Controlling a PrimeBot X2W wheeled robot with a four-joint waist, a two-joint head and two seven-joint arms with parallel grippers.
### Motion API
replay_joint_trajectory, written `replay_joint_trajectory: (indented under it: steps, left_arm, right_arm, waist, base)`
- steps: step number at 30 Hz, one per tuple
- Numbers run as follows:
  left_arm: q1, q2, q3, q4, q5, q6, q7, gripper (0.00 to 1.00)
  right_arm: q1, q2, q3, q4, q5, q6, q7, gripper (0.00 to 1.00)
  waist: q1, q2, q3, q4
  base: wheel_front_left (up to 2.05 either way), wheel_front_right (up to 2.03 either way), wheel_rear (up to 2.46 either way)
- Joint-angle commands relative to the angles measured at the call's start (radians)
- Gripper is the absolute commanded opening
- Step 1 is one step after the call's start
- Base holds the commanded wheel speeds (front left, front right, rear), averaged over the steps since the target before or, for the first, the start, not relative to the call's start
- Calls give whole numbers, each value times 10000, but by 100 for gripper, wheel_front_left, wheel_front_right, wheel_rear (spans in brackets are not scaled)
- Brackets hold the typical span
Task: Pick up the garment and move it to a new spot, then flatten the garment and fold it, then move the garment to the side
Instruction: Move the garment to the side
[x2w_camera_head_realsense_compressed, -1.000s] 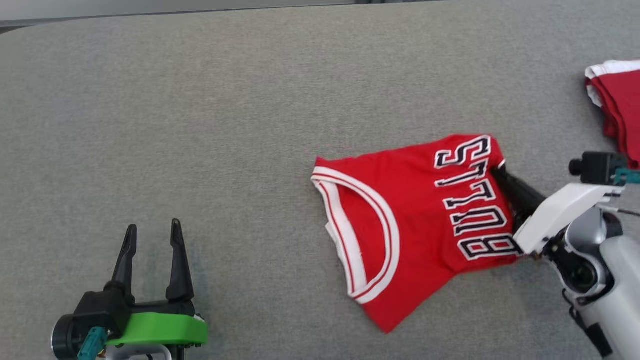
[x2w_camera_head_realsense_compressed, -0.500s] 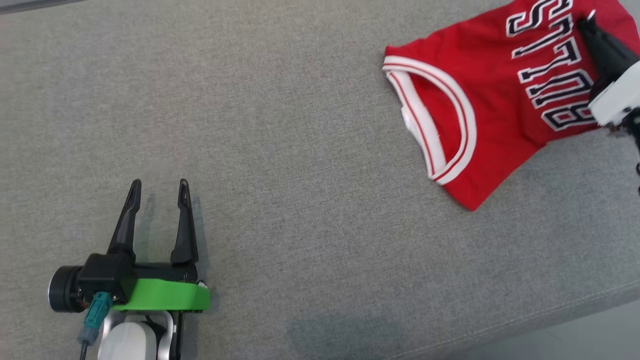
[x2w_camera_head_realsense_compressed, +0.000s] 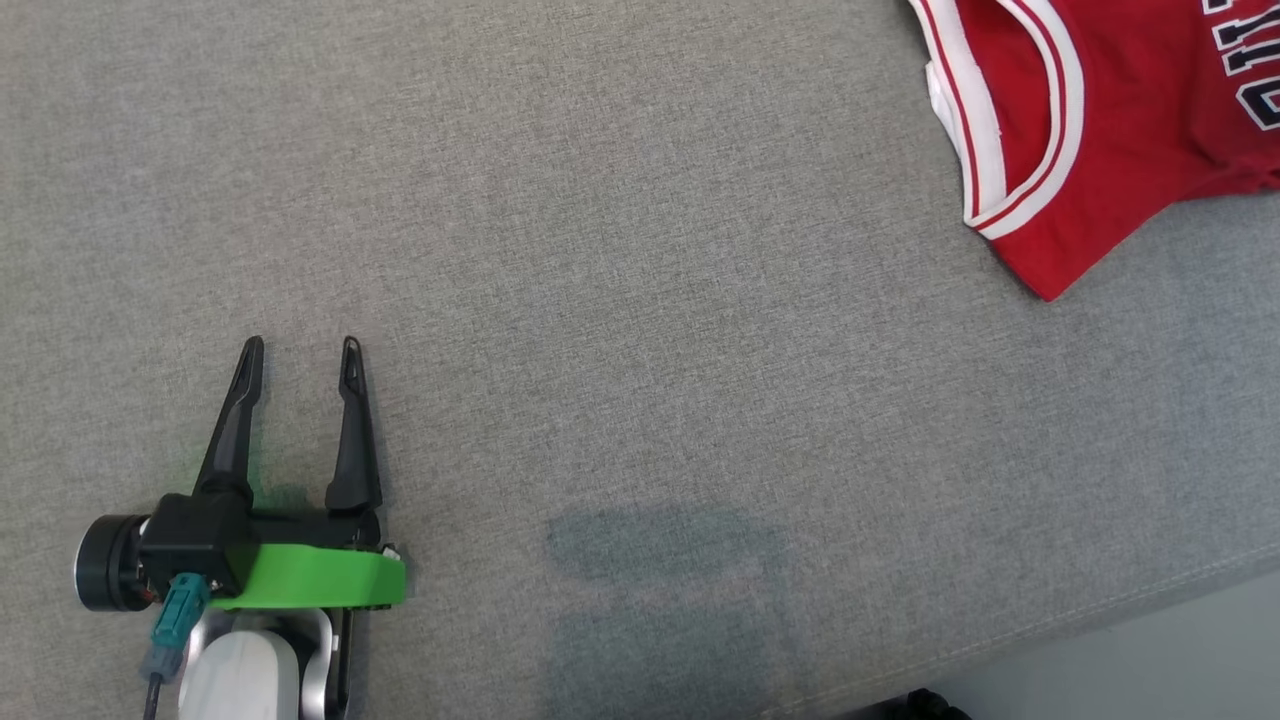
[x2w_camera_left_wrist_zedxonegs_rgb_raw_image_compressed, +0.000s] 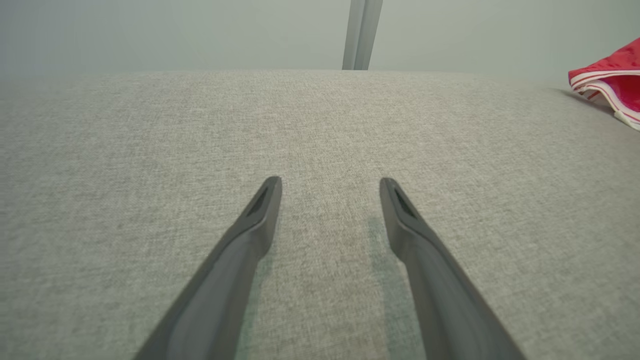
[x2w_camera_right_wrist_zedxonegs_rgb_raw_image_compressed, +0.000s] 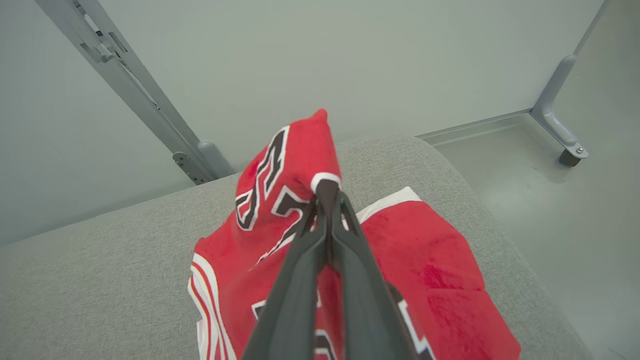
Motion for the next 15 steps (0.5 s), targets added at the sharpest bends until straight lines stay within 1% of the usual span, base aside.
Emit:
replay_joint_trajectory:
  steps: [1, 6, 7, 8, 9, 10, 12, 15]
  left_arm:
    - [72, 25, 62, -28, 92, -12, -26, 100]
    - [80, 25, 59, 3, 151, -30, -26, 100]
    - [46, 25, 41, 16, 158, -39, -26, 100]
    - [12, 25, 11, 36, 156, -46, -26, 100]
    - [-22, 25, -35, 59, 141, -53, -26, 100]
    - [-54, 25, -69, 73, 116, -54, -26, 100]
    - [-43, 25, -154, 90, 4, -4, -26, 100]
    - [138, 25, -239, 67, -146, 102, -26, 100]
  right_arm:
    - [-148, -89, -76, 77, -167, 0, 144, 0]
    - [-308, -170, -369, 542, -568, 0, 425, 0]
    - [-357, -185, -473, 706, -772, 0, 289, 6]
    - [-400, -218, -549, 868, -1043, 0, 142, 39]
    - [-414, -332, -730, 1186, -1479, -4, -60, 39]
    - [-435, -353, -866, 1443, -1804, -5, -229, 100]
    - [-565, -291, -1192, 1859, -2560, -4, -816, 100]
    - [-525, -221, -1461, 2086, -3453, 1, -1805, 100]
  waist:
    - [-2, 0, -27, 12]
    - [-2, 0, -122, 36]
    - [-2, 0, -138, 52]
    - [-2, 0, -160, 79]
    - [-2, 0, -184, 125]
    - [-2, 0, -216, 172]
    - [-2, 0, -326, 297]
    - [-2, 0, -547, 487]
  base:
    - [0, 0, 0]
    - [0, 0, 0]
    - [0, 0, 0]
    - [0, 0, 0]
    - [0, 0, 0]
    - [0, 0, 0]
    - [0, 0, 0]
    - [0, 0, 0]
